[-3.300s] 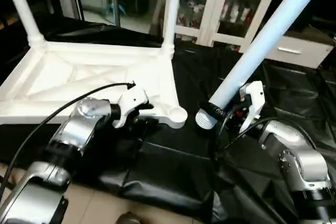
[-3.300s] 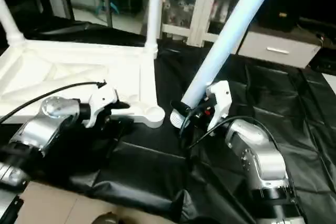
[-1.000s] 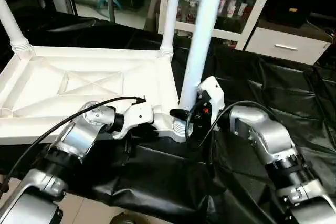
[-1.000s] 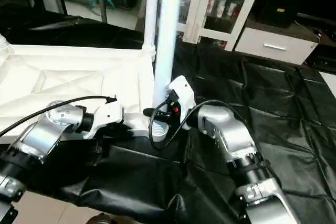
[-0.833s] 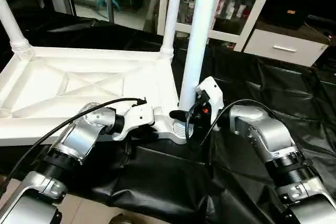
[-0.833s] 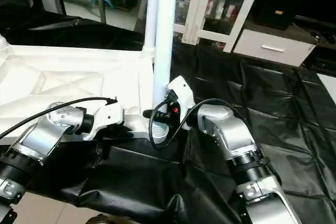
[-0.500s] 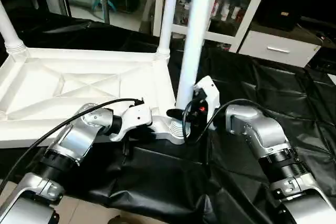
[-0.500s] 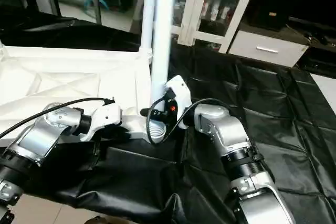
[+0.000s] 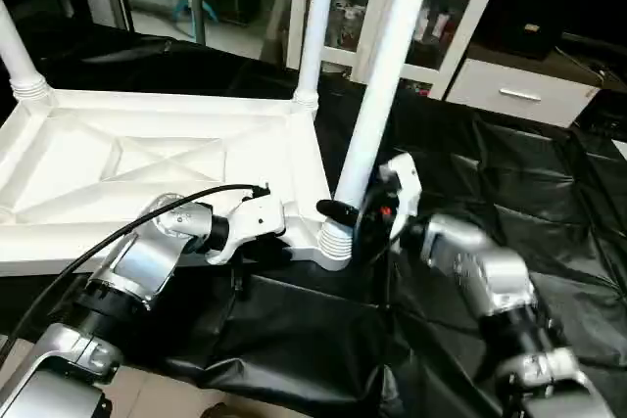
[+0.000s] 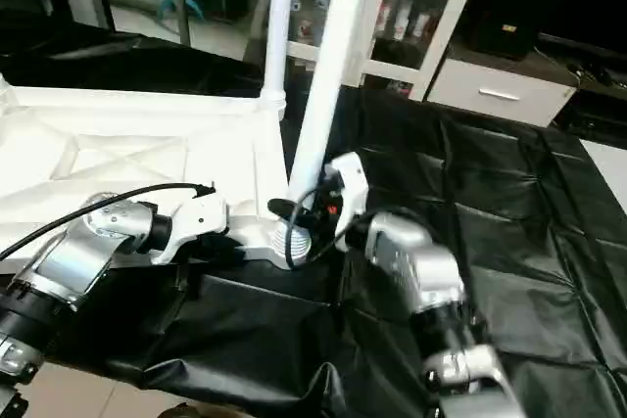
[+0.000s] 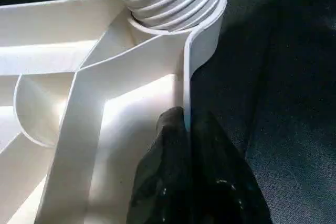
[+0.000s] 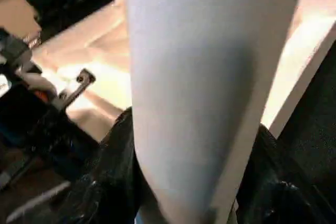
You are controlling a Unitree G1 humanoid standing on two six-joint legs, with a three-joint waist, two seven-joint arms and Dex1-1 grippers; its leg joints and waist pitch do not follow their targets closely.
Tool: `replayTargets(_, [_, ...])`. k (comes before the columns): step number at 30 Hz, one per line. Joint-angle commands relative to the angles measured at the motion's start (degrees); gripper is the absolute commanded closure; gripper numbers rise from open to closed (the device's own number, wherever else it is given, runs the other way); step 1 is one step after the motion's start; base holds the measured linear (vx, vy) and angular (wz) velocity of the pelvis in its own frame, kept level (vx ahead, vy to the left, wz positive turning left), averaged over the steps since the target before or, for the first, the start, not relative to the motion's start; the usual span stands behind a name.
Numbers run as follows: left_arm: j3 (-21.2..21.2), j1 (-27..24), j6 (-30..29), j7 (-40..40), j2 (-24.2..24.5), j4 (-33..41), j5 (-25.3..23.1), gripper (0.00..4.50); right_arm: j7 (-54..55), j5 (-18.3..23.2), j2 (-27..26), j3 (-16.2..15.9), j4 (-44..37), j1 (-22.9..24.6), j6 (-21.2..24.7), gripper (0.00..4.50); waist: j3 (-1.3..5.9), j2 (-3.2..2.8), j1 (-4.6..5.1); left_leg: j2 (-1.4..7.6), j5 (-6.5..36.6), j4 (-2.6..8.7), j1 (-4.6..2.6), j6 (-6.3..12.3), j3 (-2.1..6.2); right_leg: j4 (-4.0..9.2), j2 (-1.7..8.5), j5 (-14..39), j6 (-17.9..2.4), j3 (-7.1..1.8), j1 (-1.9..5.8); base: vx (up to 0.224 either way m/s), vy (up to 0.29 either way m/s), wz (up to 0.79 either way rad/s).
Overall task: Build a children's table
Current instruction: Insert table leg to table base
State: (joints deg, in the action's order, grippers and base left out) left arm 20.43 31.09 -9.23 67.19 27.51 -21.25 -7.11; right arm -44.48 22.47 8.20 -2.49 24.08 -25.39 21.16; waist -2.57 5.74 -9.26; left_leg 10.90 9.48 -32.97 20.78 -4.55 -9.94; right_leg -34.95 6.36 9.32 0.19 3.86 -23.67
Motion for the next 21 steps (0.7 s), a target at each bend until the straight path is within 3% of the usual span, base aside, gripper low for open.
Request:
replayTargets(1, [1.1, -0.9, 0.3, -0.7, -1.2, -0.4, 0.7, 4.50, 1.6, -0.5, 0.8, 2.0, 3.5, 3.1, -0.9, 2.63, 3.44, -1.28, 0.01, 1.99, 21.5, 4.72, -0.98, -3.51, 0.62, 3.86, 2.46, 15.7, -8.7, -2.03, 2.03, 0.000, 0.000, 0.00])
replayTargets(5, [1.0, -0.8, 0.3, -1.3, -1.4, -0.4, 0.6, 4.50, 0.2, -1.0, 0.1, 2.3, 3.9, 6.6, -5.7, 2.63, 3.29, -1.24, -0.25, 2.04, 23.1, 4.84, -1.00, -3.52, 0.67, 4.14, 2.49, 17.7, -8.1, -2.07, 1.89, 0.000, 0.000, 0.00])
replayTargets(11, [0.6, -0.7, 0.5, -1.8, -1.5, -0.8, 0.3, 4.50, -1.1, -0.4, -0.7, 3.2, 2.0, 9.7, -11.3, 2.63, 2.93, -1.30, -0.42, 2.10, 28.5, 5.19, -1.38, -3.54, 1.10, 5.10, 2.76, 24.9, -6.6, -2.08, 1.61, 0.000, 0.000, 0.00])
replayTargets(14, [0.4, -0.5, 0.7, -1.9, -1.3, -1.0, 0.2, 4.50, -1.4, 0.0, -0.6, 3.4, 1.7, 10.4, -12.1, 2.64, 2.92, -1.29, -0.26, 2.13, 29.0, 5.32, -1.27, -3.33, 1.26, 5.18, 2.74, 25.3, -6.4, -2.04, 1.66, 0.000, 0.000, 0.00])
replayTargets(15, [0.4, -0.5, 0.7, -1.9, -1.2, -1.1, 0.2, 4.50, -1.5, 0.3, -0.6, 3.5, 1.5, 10.4, -11.8, 2.64, 2.92, -1.58, -0.30, 2.12, 29.1, 5.32, -1.33, -3.38, 1.25, 5.16, 2.71, 25.0, -6.6, -2.09, 1.58, 0.000, 0.000, 0.00])
replayTargets(16, [0.4, -0.4, 0.8, -1.8, -1.0, -1.2, 0.2, 4.50, -1.7, 0.8, -0.6, 3.6, 1.1, 10.3, -11.3, 2.64, 2.90, -1.40, -0.24, 2.12, 29.0, 5.33, -1.30, -3.27, 1.22, 5.17, 2.67, 24.9, -6.6, -2.09, 1.61, 0.000, 0.000, 0.00])
replayTargets(17, [0.3, -0.3, 0.9, -1.7, -0.9, -1.4, 0.3, 4.50, -2.1, 0.9, -0.4, 3.4, 0.8, 10.0, -11.0, 2.64, 2.94, -1.65, -0.32, 2.12, 28.8, 5.34, -1.33, -3.28, 1.24, 5.12, 2.70, 24.7, -6.7, -2.12, 1.63, 0.000, 0.000, 0.00])
replayTargets(21, [0.1, -0.1, 1.2, -1.4, -0.6, -1.8, 0.2, 4.50, -4.0, 1.8, 0.4, 3.1, -0.5, 8.7, -9.8, 2.64, 2.96, -1.41, -0.26, 2.13, 27.7, 5.35, -1.16, -3.12, 1.10, 4.95, 2.60, 23.0, -7.2, -2.14, 1.73, 0.000, 0.000, 0.00])
